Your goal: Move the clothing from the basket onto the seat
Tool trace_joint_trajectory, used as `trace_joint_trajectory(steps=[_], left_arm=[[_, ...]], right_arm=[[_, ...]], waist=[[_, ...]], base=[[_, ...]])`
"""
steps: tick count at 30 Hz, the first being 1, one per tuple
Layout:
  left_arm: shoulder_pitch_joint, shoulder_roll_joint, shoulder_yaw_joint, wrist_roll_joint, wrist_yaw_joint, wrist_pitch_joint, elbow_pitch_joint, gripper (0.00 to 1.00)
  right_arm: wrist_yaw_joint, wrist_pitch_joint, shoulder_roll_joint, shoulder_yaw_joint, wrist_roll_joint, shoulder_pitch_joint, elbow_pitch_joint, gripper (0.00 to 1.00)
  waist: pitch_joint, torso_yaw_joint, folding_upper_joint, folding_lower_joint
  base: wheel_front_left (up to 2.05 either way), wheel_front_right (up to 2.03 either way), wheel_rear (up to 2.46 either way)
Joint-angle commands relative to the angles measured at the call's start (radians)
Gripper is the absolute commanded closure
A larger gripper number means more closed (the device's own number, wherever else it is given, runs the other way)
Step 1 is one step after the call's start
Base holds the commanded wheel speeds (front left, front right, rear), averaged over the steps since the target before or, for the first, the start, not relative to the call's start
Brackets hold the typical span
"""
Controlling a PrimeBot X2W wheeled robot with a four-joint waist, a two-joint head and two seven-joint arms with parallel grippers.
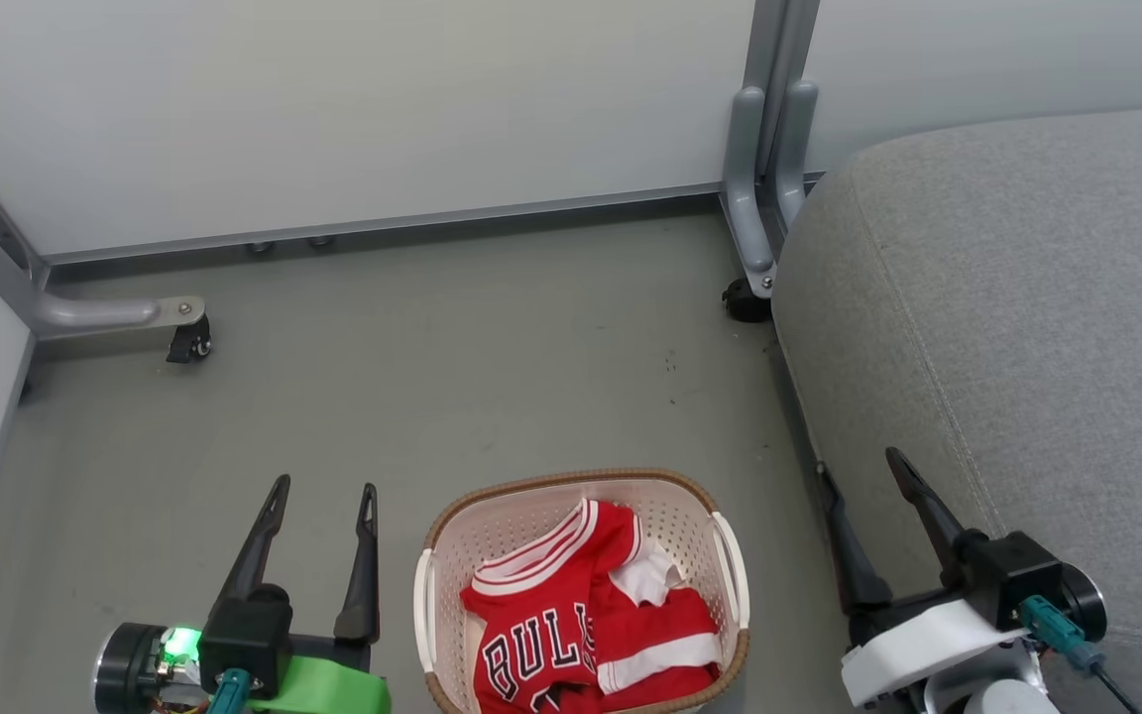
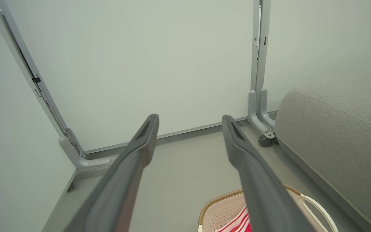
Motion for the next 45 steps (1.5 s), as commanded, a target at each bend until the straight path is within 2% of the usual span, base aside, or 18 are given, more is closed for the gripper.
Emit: trace_joint_trajectory(steps=[1,7,11,17,21,24,29,37,45], left_arm=[[0.008,-0.003,-0.001,-0.006,-0.006,-0.001,0.013,0.00],[-0.051,-0.004,-0.031,0.004,-0.030,-0.001,0.074,0.00],[-0.139,0.008,-0.067,0.018,-0.052,-0.001,0.118,0.00],[-0.327,0.044,-0.172,0.047,-0.084,-0.001,0.219,0.00],[-0.460,0.073,-0.269,0.063,-0.093,-0.001,0.316,0.00],[-0.560,0.095,-0.377,0.071,-0.094,-0.001,0.408,0.00],[-0.727,0.111,-0.533,0.036,-0.094,-0.001,0.567,0.00],[-0.977,0.061,-0.731,-0.033,-0.094,0.034,0.885,0.00],[-1.129,0.036,-0.896,-0.121,-0.094,0.102,1.037,0.00]], right_arm=[[0.000,-0.004,0.003,-0.018,0.015,0.018,0.012,0.00],[0.000,-0.004,0.009,-0.075,0.035,-0.016,0.033,0.00],[0.000,-0.004,0.013,-0.106,0.027,-0.073,0.011,0.00],[0.000,-0.004,0.014,-0.168,0.017,-0.173,-0.036,0.00],[0.000,-0.004,0.014,-0.193,0.010,-0.230,-0.066,0.00],[0.000,-0.004,0.014,-0.205,0.006,-0.265,-0.086,0.00],[0.000,-0.004,0.014,-0.208,0.005,-0.305,-0.113,0.00],[0.000,-0.004,0.014,-0.206,0.031,-0.363,-0.150,0.00],[0.000,-0.004,0.014,-0.196,0.069,-0.392,-0.159,0.00]], waist=[[0.010,-0.004,0.0000,0.0000],[0.104,-0.019,0.0000,0.0000],[0.237,-0.027,0.0000,0.0000],[0.446,-0.030,0.0000,0.0000],[0.562,-0.037,0.0000,0.0000],[0.634,-0.042,0.0000,0.0000],[0.727,-0.058,0.0000,0.0000],[0.862,-0.115,0.0000,0.0000],[0.955,-0.161,0.0000,0.0000]], base=[[0.00,0.00,0.00],[0.00,0.00,0.00],[0.00,0.00,0.00],[0.00,0.00,0.00],[0.00,0.00,0.00],[0.00,0.00,0.00],[0.00,0.00,0.00],[0.00,0.00,0.00],[0.00,0.00,0.00]])
